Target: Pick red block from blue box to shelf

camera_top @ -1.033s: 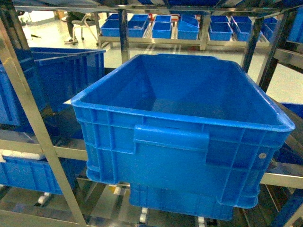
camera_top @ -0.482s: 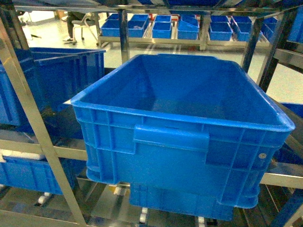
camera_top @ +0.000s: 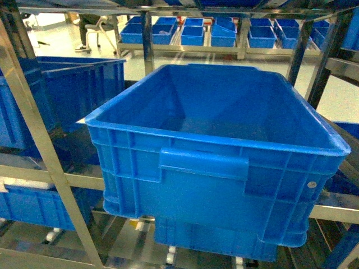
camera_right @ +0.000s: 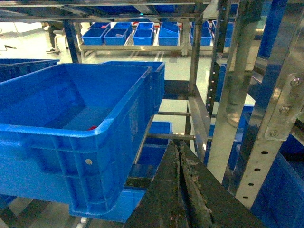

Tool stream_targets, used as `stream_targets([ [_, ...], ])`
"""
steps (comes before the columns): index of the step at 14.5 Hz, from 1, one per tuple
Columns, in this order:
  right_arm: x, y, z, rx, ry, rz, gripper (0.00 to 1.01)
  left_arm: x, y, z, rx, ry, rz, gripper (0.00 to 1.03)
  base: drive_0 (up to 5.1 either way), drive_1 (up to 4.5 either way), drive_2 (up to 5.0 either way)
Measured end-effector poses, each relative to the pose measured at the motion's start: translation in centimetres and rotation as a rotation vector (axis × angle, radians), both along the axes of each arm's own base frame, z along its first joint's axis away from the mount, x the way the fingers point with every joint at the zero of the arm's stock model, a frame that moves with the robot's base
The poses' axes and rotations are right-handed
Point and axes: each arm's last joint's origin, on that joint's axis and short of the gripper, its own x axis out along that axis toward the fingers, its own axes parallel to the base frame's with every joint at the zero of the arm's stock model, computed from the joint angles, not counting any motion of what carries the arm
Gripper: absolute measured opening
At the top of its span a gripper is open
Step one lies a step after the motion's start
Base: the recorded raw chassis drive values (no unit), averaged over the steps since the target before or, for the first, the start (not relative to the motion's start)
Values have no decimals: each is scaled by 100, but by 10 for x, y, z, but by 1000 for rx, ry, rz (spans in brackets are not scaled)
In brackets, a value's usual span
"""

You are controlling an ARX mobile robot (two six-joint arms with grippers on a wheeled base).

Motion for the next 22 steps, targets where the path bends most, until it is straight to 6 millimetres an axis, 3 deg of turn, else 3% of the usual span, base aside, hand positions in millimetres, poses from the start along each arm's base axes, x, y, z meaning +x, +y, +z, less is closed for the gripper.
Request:
stream_targets([
  [1, 0, 0, 0, 0, 1, 0, 6, 0, 0, 0, 0, 0, 0, 98, 0, 0, 0],
  [8, 0, 0, 0, 0, 0, 0, 99, 0, 0, 0, 0, 0, 0, 98, 0, 0, 0],
  [22, 0, 0, 0, 0, 0, 0, 98, 0, 0, 0, 0, 0, 0, 98, 0, 0, 0],
])
